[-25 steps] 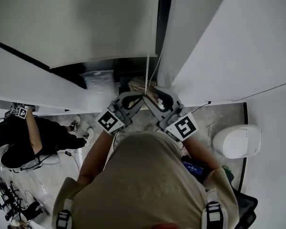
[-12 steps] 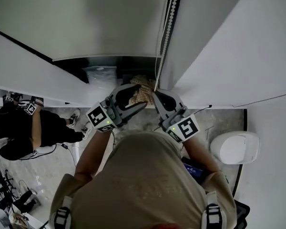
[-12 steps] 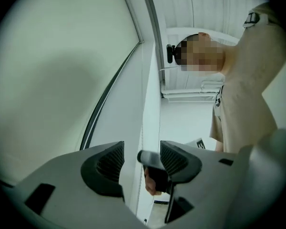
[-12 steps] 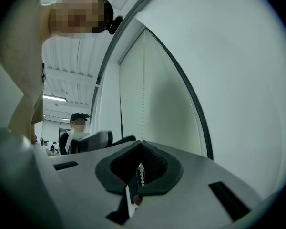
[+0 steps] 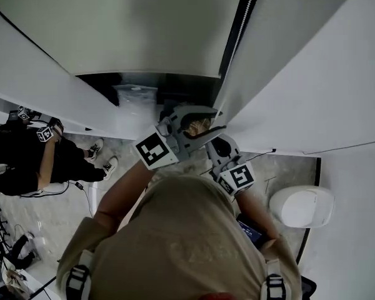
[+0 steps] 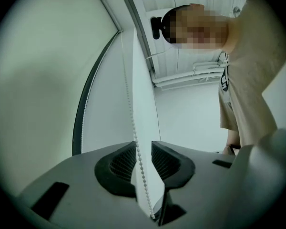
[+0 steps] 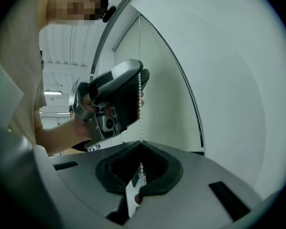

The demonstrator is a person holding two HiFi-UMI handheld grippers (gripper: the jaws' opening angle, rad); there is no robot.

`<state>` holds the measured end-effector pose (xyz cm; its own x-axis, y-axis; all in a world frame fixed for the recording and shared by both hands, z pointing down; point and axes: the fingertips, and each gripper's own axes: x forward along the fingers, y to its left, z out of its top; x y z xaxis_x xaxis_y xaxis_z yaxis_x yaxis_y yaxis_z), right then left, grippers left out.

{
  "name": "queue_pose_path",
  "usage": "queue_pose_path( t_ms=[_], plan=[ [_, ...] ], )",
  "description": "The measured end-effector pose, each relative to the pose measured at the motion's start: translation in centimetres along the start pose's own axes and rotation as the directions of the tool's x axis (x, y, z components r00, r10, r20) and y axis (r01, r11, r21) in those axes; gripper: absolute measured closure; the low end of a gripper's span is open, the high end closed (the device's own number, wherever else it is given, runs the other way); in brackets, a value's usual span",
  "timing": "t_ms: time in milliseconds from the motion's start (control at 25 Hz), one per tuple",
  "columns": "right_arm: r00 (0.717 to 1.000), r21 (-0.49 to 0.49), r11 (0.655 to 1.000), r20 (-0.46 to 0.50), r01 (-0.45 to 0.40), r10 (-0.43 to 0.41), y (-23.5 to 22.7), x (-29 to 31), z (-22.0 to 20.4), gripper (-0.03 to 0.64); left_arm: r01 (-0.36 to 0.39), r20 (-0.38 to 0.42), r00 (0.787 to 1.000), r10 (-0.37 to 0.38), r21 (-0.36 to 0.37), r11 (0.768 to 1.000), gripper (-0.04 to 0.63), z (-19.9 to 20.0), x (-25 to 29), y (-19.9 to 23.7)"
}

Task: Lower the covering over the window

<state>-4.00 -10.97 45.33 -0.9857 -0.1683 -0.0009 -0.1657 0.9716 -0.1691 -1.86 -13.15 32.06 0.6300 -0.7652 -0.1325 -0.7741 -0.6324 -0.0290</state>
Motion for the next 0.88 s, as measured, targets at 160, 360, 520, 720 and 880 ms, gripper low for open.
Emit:
queue_pose_path(
  t_ms=[160,360,520,720,880],
  plan=[
    [1.000,0.008,1.000,0.010,-0.020,0.020,0.1,0.2,0.0,0.607,-0.027,0.081,0.996,0.028,-0.020,0.999,0.565,-0.1,-1.0,1.2],
    [0.994,-0.060,0.992,-0.008,-0.114,0.113,1.8,0.6,-0.1,0.606,-0.094,0.037,0.995,0.094,0.007,0.996,0.572,-1.1,-2.6,2.1],
    [0.979,-0.041,0.993,0.164,-0.115,0.120,1.6,-0.6,4.0,0.508,-0.146,-0.027,0.989,0.146,0.005,0.989,0.575,-4.4,-4.0,2.9],
    [0.969,-0.086,0.992,0.223,-0.092,0.109,2.0,0.6,7.9,0.508,-0.142,-0.065,0.988,0.139,-0.042,0.989,0.575,-9.7,-5.5,1.6],
    [0.980,-0.151,0.987,0.177,-0.061,0.088,2.3,2.6,8.0,0.514,-0.119,-0.065,0.991,0.115,-0.060,0.991,0.575,-9.8,-5.3,0.1]
  ],
)
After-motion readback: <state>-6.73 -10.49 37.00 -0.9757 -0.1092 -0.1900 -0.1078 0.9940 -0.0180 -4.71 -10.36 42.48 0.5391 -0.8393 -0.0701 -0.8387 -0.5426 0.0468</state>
